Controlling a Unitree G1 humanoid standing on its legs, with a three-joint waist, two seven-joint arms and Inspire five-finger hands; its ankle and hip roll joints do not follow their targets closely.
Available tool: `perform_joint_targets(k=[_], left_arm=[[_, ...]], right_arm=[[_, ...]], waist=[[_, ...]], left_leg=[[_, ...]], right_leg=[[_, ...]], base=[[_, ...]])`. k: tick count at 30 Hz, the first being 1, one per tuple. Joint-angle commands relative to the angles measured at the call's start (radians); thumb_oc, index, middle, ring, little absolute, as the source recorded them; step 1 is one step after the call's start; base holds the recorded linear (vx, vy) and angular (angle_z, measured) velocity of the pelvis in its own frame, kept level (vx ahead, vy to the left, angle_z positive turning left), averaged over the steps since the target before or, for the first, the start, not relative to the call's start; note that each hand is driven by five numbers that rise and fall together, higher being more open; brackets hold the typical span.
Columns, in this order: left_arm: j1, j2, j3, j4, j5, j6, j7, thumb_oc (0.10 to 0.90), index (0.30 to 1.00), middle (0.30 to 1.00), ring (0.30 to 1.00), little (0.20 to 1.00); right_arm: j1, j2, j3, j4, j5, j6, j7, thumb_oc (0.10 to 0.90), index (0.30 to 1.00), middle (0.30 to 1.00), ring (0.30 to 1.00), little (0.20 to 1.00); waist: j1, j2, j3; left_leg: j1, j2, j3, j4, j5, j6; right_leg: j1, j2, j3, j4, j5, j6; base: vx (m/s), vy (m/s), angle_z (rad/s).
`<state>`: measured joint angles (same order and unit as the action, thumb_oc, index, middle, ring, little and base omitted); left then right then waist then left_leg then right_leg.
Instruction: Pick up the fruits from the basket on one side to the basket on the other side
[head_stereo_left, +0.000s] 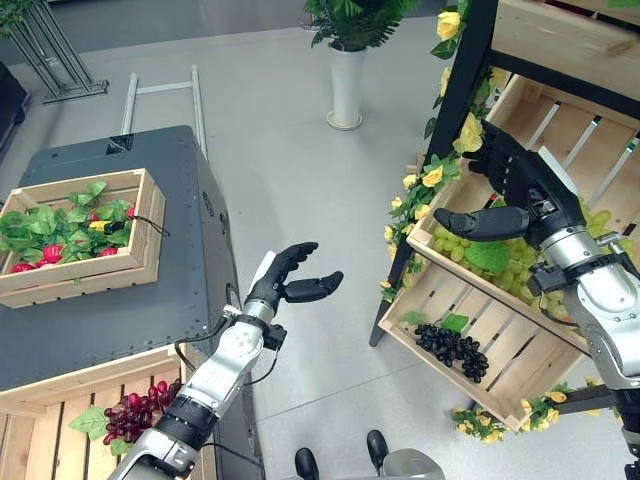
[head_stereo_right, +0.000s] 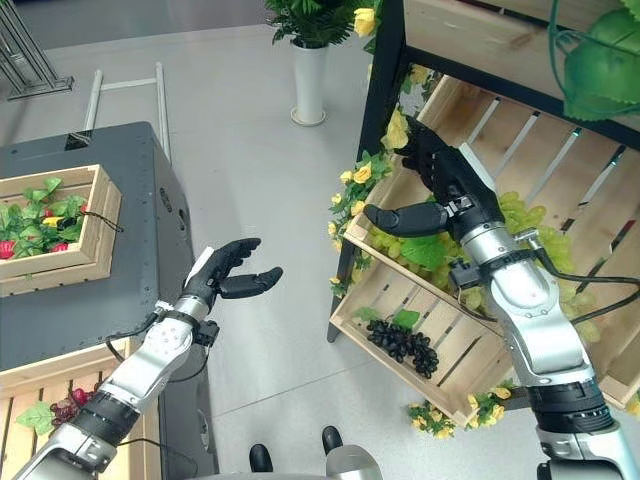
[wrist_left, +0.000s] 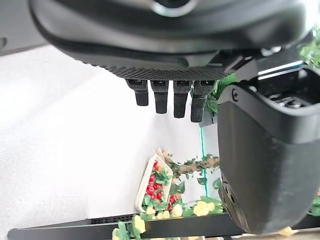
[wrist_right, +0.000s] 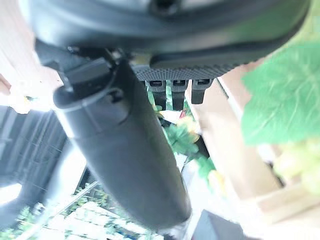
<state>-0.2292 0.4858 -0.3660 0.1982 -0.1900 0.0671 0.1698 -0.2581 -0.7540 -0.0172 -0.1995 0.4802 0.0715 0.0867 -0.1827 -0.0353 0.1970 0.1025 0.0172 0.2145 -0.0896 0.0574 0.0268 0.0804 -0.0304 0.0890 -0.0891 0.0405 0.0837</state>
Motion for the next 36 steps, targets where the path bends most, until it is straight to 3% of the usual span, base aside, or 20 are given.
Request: perform_joint_targets(k=[1,8,15,26,29,32,36], left_arm=[[-0.063,-0.013,0.042,-0.005,0.031,-0.14,0.057,0.8,0.9,0.9,0.9,0.9],[-0.041,-0.03,0.063,-0.027,0.028,-0.135,0.133,0.8,0.9,0.9,0.9,0.9],[-0.013,-0.023,0.075,-0.029,0.026,-0.141,0.146,0.8,0.9,0.9,0.9,0.9],[0.049,-0.004,0.107,-0.088,0.016,-0.128,0.195,0.8,0.9,0.9,0.9,0.9],[0.059,-0.001,0.109,-0.102,0.016,-0.117,0.21,0.8,0.9,0.9,0.9,0.9],[0.062,0.002,0.109,-0.121,0.011,-0.102,0.226,0.8,0.9,0.9,0.9,0.9],[0.042,0.008,0.096,-0.127,0.0,-0.089,0.237,0.8,0.9,0.9,0.9,0.9]], right_arm=[[-0.029,0.051,-0.035,-0.102,0.026,-0.18,-0.044,0.8,0.9,0.9,0.9,0.9],[-0.006,0.176,0.066,-0.145,0.051,-0.182,-0.033,0.8,0.9,0.9,0.9,0.9],[-0.001,0.218,0.117,-0.122,0.065,-0.209,-0.092,0.8,0.9,0.9,0.9,0.9],[0.133,0.278,0.04,-0.157,0.034,-0.212,-0.399,0.8,0.9,0.9,0.9,0.9],[0.157,0.284,0.015,-0.172,0.013,-0.234,-0.475,0.8,0.9,0.9,0.9,0.9],[0.174,0.292,-0.023,-0.196,0.003,-0.303,-0.598,0.8,0.9,0.9,0.9,0.9],[0.16,0.307,-0.028,-0.223,-0.02,-0.36,-0.652,0.8,0.9,0.9,0.9,0.9]], waist=[[0.046,-0.003,-0.106],[0.084,0.005,-0.097],[0.117,0.004,-0.095],[0.097,0.017,-0.087],[0.086,0.021,-0.085],[0.072,0.027,-0.081],[0.065,0.037,-0.081]], left_leg=[[0.01,-0.001,-0.094,0.002,-0.117,-0.024],[-0.008,-0.01,-0.116,0.002,-0.103,-0.021],[-0.021,-0.018,-0.14,0.002,-0.098,-0.02],[-0.022,-0.02,-0.12,0.002,-0.102,-0.011],[-0.015,-0.02,-0.114,0.002,-0.11,-0.009],[-0.009,-0.018,-0.102,0.002,-0.114,-0.005],[-0.007,-0.019,-0.095,0.002,-0.115,-0.003]], right_leg=[[-0.028,0.024,-0.064,0.021,-0.022,0.014],[-0.029,0.013,-0.092,0.02,-0.021,0.008],[-0.024,0.006,-0.122,0.014,-0.021,0.005],[-0.035,0.012,-0.101,0.017,-0.017,0.01],[-0.031,0.015,-0.09,0.015,-0.022,0.013],[-0.032,0.019,-0.074,0.016,-0.022,0.015],[-0.034,0.021,-0.063,0.017,-0.022,0.016]], base=[[0.03,-0.008,0.14],[0.0,-0.012,0.03],[0.0,-0.025,0.08],[0.0,0.002,0.04],[0.0,0.0,0.0],[0.0,0.021,-0.02],[0.01,0.029,-0.11]])
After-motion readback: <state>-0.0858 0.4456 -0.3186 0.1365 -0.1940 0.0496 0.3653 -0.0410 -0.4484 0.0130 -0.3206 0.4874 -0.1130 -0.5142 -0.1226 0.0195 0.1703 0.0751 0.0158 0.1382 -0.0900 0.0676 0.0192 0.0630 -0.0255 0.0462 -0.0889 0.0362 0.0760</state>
